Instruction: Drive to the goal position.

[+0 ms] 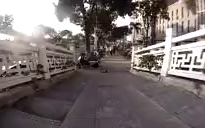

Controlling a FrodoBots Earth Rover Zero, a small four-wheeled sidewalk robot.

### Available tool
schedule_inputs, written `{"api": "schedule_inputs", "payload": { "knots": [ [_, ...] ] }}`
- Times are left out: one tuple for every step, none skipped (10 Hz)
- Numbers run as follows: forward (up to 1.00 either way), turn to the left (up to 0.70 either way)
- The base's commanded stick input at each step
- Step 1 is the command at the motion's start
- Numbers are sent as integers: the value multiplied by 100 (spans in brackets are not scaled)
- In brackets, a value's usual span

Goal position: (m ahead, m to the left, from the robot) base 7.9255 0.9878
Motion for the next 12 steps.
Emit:
{"api": "schedule_inputs", "payload": {
  "knots": [
    [45,0],
    [45,0],
    [45,0],
    [45,0],
    [45,0],
    [45,0],
    [45,0],
    [45,0],
    [45,0],
    [45,0],
    [45,0],
    [45,0]
  ]
}}
